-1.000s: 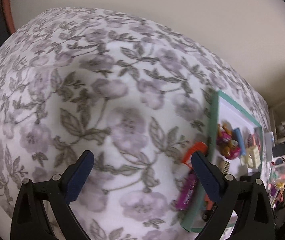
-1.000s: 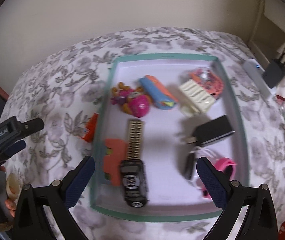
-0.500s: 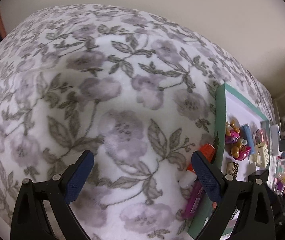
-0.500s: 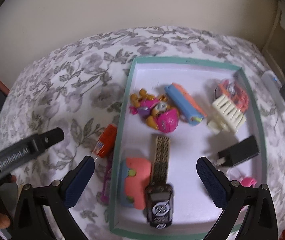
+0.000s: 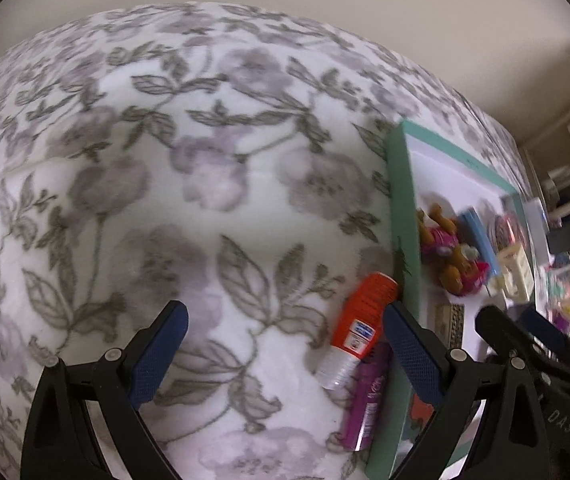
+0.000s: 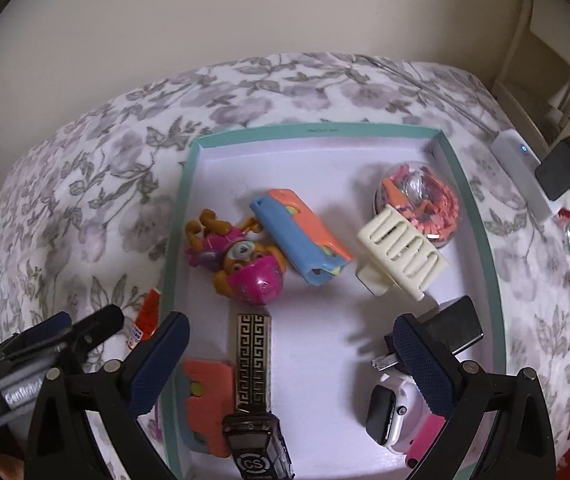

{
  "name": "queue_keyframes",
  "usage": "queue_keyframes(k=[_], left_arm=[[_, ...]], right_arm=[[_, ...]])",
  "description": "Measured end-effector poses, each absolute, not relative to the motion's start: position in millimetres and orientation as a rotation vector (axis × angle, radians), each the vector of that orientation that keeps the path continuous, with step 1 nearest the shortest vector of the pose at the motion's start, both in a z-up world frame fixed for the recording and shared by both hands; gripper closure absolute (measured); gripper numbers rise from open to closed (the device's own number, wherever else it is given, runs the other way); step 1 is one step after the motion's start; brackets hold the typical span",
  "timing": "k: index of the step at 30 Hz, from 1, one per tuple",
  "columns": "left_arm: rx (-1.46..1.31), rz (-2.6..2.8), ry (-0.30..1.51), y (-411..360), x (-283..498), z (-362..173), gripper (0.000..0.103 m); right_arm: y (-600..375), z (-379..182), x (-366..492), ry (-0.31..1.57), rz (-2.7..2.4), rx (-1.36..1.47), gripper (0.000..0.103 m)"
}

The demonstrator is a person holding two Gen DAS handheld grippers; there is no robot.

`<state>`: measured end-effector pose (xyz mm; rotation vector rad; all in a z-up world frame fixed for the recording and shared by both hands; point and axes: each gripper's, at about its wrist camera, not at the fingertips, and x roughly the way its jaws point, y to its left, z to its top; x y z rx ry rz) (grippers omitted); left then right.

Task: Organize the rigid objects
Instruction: 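Withdraw both open tools from the tray toward the glue stick and lighter, then grasp the red glue stick with the left tool while the right tool grasps the purple lighter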

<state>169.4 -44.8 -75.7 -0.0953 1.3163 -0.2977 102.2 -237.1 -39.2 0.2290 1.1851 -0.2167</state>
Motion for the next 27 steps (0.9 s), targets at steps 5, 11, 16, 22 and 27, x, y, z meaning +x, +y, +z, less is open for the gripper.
queue_keyframes(k=[5,11,16,22,27], left_arm=[[-0.021,-0.31,1.324,-59.1,166.7,-81.3,0.006],[0.008,-0.31,1.311,-70.0,165.1,-87.6,0.005],[0.093,-0.306,1.27,-89.7,161.9,-85.5,0.007],[0.107,-0.348,1.247,-97.7,160.6,-80.4,0.026],[0.047,-0.399,1.274,-90.7,159.7,-80.0,0.048]], right_arm=[[-236.1,-40.5,101.0,1.189,-0.204,0.239,0.0],[-238.6,-40.2,100.1,1.187,-0.202,0.254,0.0],[-242.6,-40.7,99.2,1.187,-0.204,0.269,0.0],[-246.2,-40.5,98.1,1.185,-0.214,0.285,0.0],[-246.4,-40.6,97.8,1.186,-0.213,0.288,0.0]])
